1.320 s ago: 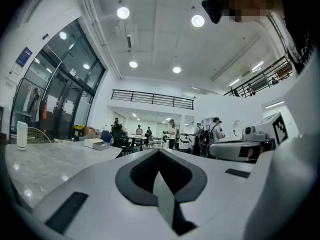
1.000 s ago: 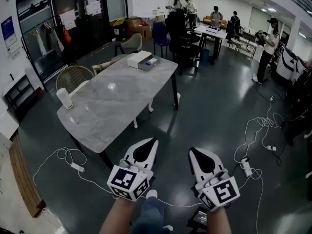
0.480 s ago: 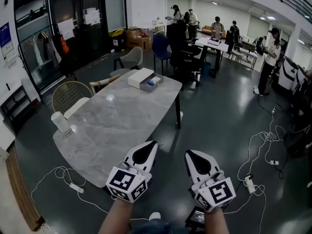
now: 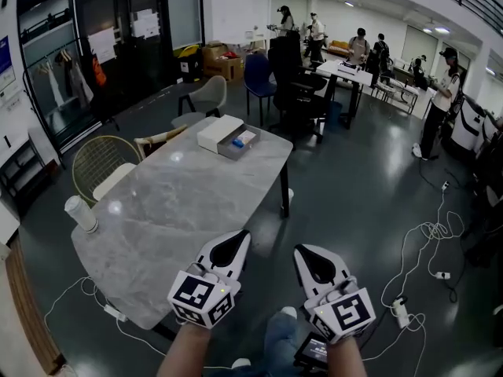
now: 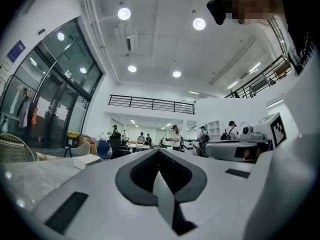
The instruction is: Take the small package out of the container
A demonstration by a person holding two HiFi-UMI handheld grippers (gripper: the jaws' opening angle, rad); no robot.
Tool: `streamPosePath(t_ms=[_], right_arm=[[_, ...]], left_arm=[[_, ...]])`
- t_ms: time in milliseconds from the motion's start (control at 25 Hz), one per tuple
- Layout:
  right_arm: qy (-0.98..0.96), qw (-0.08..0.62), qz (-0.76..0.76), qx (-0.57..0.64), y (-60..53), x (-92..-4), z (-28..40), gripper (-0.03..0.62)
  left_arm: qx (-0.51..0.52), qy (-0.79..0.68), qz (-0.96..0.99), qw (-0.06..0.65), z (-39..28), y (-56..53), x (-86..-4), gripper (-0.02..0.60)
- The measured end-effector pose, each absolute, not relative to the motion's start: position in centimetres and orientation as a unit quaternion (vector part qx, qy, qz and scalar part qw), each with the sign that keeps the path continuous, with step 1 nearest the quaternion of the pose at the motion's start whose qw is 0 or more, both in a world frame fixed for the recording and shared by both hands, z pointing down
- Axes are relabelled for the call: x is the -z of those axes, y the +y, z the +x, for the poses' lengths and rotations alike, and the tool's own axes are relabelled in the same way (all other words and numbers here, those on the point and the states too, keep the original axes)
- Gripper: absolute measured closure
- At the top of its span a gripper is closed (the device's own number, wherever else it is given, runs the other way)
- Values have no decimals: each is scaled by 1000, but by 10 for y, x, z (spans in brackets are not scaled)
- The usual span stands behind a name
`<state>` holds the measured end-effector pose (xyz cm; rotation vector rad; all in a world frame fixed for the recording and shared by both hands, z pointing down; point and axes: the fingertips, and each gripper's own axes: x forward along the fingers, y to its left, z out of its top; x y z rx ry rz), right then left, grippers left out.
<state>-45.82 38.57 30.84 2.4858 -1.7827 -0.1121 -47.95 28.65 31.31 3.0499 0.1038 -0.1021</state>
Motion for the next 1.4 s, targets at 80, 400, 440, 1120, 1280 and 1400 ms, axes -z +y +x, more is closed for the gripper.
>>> streamPosePath(t_ms=[80, 400, 440, 1120, 1280, 1400], right_arm=[[-586, 39, 809, 36, 378, -309, -426, 569], [-607, 15, 793, 54, 344, -295, -284, 569], [-612, 12, 789, 55, 340, -293, -269, 569], [-669, 23, 742, 39, 246, -316, -147, 569], [-673, 36, 738, 31, 205, -322, -108, 569], [-681, 39, 731, 26, 167, -322, -81, 569]], left_arm=[[27, 31, 998, 40, -448, 282, -317, 569], [31, -5, 999, 34, -317, 252, -306, 569], [32, -12, 999, 33, -304, 248, -304, 569], [23, -91, 994, 64, -193, 164, -327, 569], [18, -98, 992, 78, -155, 125, -337, 569], [17, -101, 991, 84, -125, 94, -340, 569]])
